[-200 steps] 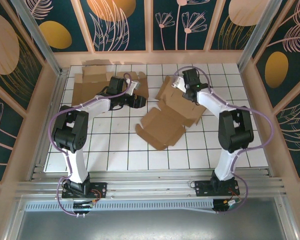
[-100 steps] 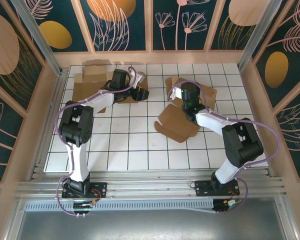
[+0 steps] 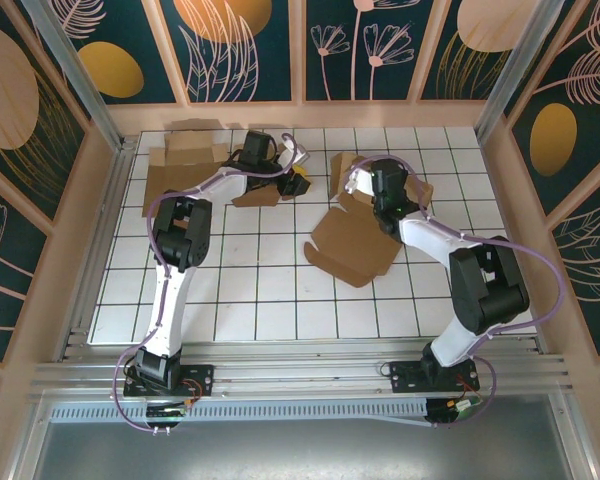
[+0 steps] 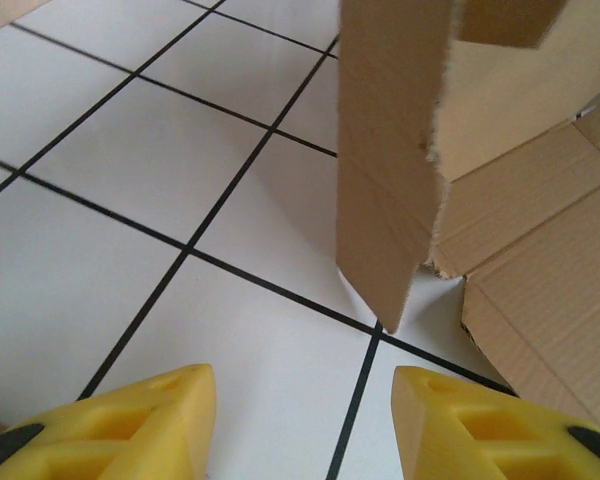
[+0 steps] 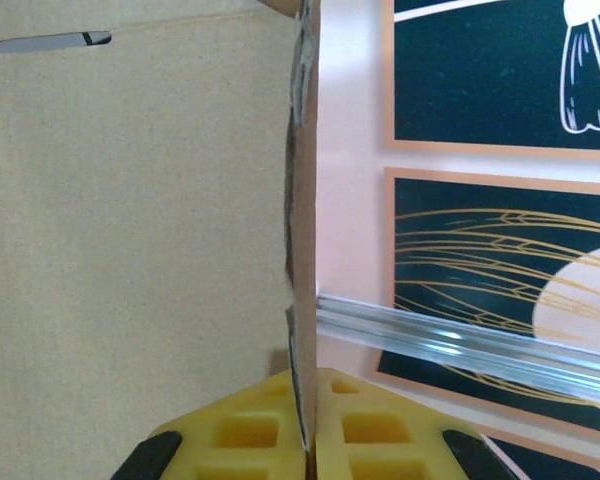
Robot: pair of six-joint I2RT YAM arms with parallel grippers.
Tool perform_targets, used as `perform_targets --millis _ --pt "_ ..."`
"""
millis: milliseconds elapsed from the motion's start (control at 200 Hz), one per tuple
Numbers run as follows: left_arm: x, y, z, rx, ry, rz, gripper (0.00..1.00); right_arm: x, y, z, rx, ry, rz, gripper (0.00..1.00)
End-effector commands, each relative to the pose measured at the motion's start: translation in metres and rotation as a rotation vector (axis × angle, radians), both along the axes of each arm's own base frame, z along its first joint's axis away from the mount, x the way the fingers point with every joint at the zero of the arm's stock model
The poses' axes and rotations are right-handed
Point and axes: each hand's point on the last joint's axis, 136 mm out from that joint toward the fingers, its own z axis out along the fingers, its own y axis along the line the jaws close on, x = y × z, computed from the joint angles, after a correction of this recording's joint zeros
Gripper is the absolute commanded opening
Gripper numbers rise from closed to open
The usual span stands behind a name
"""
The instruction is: Fold the paper box
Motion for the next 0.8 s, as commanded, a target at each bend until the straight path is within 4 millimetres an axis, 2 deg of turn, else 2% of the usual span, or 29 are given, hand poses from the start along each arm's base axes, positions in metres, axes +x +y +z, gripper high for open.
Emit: perform_targets --millis 0,160,375,445,526,681,791 --pt "-0.007 -0.011 0.007 0.009 -0.122 -0.129 0.49 0.003 0.008 0.005 0.067 -0.011 0.06 0.09" --pt "-0.012 -0.018 0.006 0.005 -0.161 -0.182 0.48 0.011 0.017 0.018 0.062 -0.092 0.104 0.08" --pt "0.024 -0.018 0.0 0.062 -0.257 -0.096 0.41 0.013 0.035 0.031 0.002 -0.181 0.18 0.08" --pt "0.029 -0.019 0.0 0.066 -0.277 -0.098 0.37 0.013 0.039 0.033 0.001 -0.185 0.2 0.08" --pt "0.021 -0.024 0.003 0.03 -0.278 -0.157 0.37 0.011 0.045 0.032 -0.004 -0.188 0.235 0.08" --pt "-0.01 -0.032 0.01 -0.052 -0.243 -0.301 0.37 0.011 0.053 0.03 -0.016 -0.195 0.274 0.08" --pt "-0.017 -0.034 0.015 -0.091 -0.23 -0.337 0.37 0.011 0.059 0.026 -0.022 -0.196 0.3 0.08"
